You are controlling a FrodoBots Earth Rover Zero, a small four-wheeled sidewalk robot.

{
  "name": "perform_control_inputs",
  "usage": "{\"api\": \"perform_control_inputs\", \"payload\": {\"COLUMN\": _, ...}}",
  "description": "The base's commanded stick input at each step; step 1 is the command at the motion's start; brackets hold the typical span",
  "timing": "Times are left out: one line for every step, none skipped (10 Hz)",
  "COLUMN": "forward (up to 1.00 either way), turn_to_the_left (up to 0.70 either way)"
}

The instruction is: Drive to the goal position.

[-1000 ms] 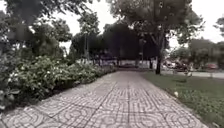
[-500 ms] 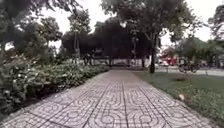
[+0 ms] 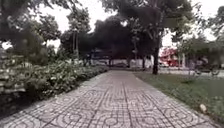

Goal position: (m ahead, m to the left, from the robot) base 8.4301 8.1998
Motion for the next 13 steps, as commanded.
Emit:
{"api": "perform_control_inputs", "payload": {"forward": 1.00, "turn_to_the_left": 0.00}}
{"api": "perform_control_inputs", "payload": {"forward": 1.00, "turn_to_the_left": 0.00}}
{"api": "perform_control_inputs", "payload": {"forward": 1.00, "turn_to_the_left": -0.19}}
{"api": "perform_control_inputs", "payload": {"forward": 1.00, "turn_to_the_left": -0.27}}
{"api": "perform_control_inputs", "payload": {"forward": 1.00, "turn_to_the_left": -0.21}}
{"api": "perform_control_inputs", "payload": {"forward": 1.00, "turn_to_the_left": 0.00}}
{"api": "perform_control_inputs", "payload": {"forward": 1.00, "turn_to_the_left": 0.00}}
{"api": "perform_control_inputs", "payload": {"forward": 1.00, "turn_to_the_left": 0.00}}
{"api": "perform_control_inputs", "payload": {"forward": 1.00, "turn_to_the_left": 0.00}}
{"api": "perform_control_inputs", "payload": {"forward": 1.00, "turn_to_the_left": 0.00}}
{"api": "perform_control_inputs", "payload": {"forward": 1.00, "turn_to_the_left": 0.00}}
{"api": "perform_control_inputs", "payload": {"forward": 1.00, "turn_to_the_left": 0.00}}
{"api": "perform_control_inputs", "payload": {"forward": 1.00, "turn_to_the_left": 0.00}}
